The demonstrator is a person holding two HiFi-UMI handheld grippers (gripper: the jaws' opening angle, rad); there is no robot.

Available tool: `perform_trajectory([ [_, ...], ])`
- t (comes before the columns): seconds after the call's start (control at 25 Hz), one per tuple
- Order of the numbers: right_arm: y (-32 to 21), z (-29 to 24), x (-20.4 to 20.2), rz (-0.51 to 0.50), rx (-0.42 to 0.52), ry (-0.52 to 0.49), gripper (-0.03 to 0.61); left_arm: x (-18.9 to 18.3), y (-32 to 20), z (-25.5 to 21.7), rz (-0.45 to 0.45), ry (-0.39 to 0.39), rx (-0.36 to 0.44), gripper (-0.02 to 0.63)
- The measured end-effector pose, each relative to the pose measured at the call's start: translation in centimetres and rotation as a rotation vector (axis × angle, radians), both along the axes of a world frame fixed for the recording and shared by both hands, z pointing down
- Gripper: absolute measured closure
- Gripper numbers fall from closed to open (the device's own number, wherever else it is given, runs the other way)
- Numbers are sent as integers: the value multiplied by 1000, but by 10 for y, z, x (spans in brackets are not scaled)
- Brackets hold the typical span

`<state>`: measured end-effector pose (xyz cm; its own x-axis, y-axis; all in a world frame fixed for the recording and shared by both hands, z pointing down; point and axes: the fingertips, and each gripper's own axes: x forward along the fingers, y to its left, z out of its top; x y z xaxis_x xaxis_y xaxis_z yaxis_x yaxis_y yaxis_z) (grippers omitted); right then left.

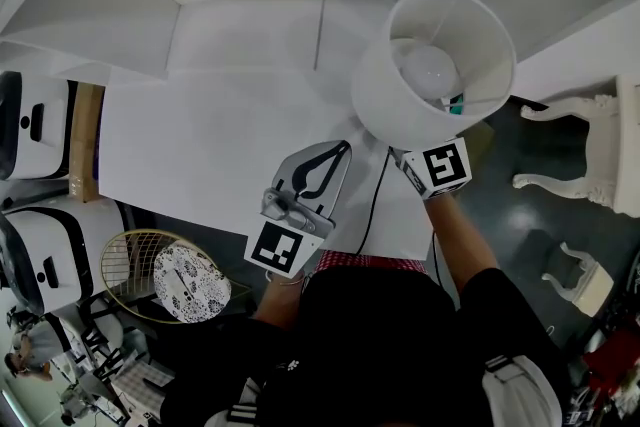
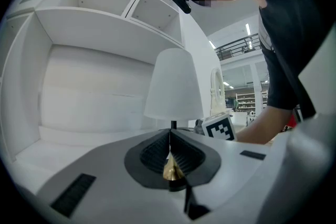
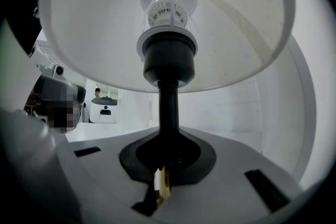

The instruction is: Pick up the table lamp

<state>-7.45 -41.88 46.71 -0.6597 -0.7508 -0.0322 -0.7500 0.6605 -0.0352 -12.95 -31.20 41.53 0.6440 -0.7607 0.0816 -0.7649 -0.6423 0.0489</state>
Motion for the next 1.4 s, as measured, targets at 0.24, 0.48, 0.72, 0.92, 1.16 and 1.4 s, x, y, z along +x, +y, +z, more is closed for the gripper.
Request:
perform_trajectory([
  [0.24, 0, -4, -1, 9, 9, 21, 564, -1, 0, 1, 3, -11, 6, 601],
  [0.48, 1, -3, -3, -6, 11, 34, 563, 15, -11, 34, 90, -95, 38, 600],
  [0.72, 2, -3, -4, -20, 2, 41, 563, 39, -23, 47, 181, -89, 73, 600],
  [0.92, 3, -2, -6, -36, 1, 49, 563, 45, -28, 57, 197, -114, 82, 591],
  [1.16, 3, -1, -5, -46, 1, 54, 563, 52, -33, 77, 219, -122, 47, 559],
  [1.4, 3, -2, -5, -49, -1, 60, 563, 62, -37, 96, 232, -114, -19, 526],
])
